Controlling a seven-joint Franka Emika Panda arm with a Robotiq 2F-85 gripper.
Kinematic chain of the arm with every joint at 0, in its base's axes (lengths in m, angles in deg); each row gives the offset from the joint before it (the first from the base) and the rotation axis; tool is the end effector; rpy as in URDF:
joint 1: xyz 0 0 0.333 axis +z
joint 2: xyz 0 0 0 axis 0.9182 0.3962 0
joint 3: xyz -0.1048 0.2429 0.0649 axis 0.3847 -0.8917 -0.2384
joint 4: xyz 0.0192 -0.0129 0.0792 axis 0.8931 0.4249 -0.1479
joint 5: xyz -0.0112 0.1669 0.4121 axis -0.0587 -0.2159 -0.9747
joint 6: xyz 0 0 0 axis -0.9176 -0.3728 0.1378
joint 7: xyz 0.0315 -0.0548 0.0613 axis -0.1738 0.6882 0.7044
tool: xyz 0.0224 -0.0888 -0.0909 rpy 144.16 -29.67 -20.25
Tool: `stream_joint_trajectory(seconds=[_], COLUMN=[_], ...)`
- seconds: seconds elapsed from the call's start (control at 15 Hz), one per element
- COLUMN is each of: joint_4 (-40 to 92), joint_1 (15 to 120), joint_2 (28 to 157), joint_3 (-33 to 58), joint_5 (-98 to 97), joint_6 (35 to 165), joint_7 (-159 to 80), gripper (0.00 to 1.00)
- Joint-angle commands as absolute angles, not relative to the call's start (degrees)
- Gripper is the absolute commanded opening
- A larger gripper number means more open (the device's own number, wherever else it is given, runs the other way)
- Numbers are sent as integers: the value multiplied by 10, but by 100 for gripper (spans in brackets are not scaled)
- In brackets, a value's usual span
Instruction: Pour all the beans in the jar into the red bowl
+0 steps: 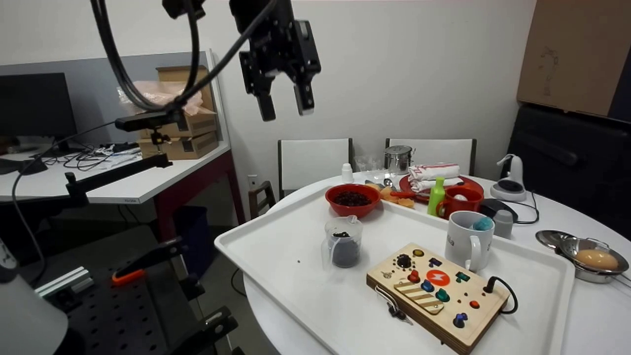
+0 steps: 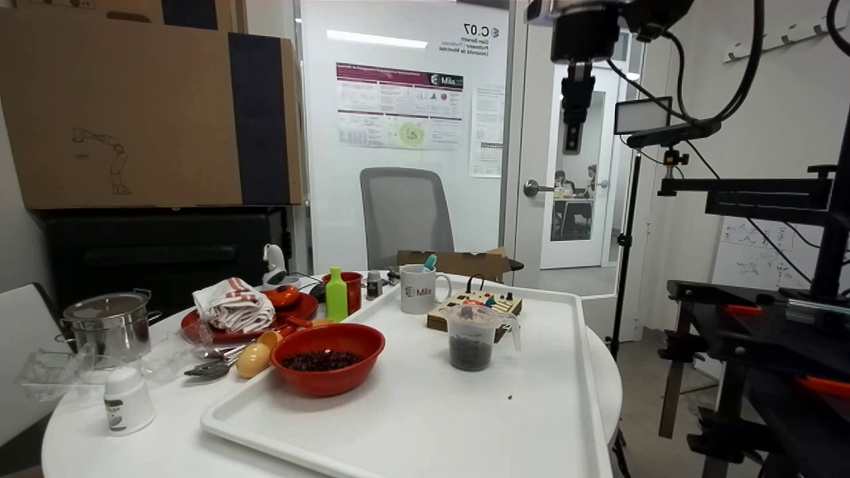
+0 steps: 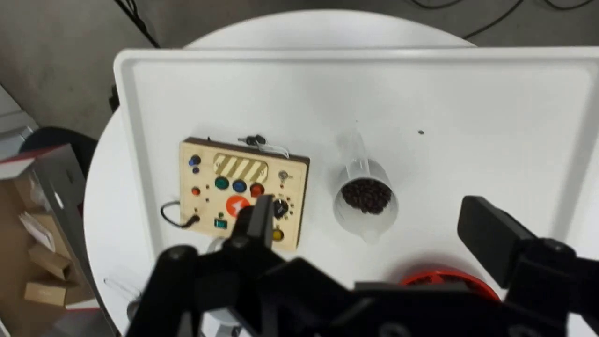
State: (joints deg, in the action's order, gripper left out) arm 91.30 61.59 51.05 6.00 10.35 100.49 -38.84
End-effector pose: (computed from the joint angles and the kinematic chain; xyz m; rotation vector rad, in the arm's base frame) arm 0.4304 -0.0279 0.2562 2.9475 0.0694 0.0650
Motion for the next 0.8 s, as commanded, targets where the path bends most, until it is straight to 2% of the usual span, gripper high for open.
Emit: stream_joint_trajectory(seconds=[0.0, 0.2, 0.33, 0.73], joint_4=[911, 902, 910, 934], joint_1=[612, 604, 604, 627], joint_2=[537, 585, 564, 627], joint_3=[60, 60, 65, 116], joint_5=[111, 117, 115, 103], joint_6=[1003, 1003, 1011, 1183], joint_7=[-412, -437, -429, -249], gripper=[100, 100, 100, 100])
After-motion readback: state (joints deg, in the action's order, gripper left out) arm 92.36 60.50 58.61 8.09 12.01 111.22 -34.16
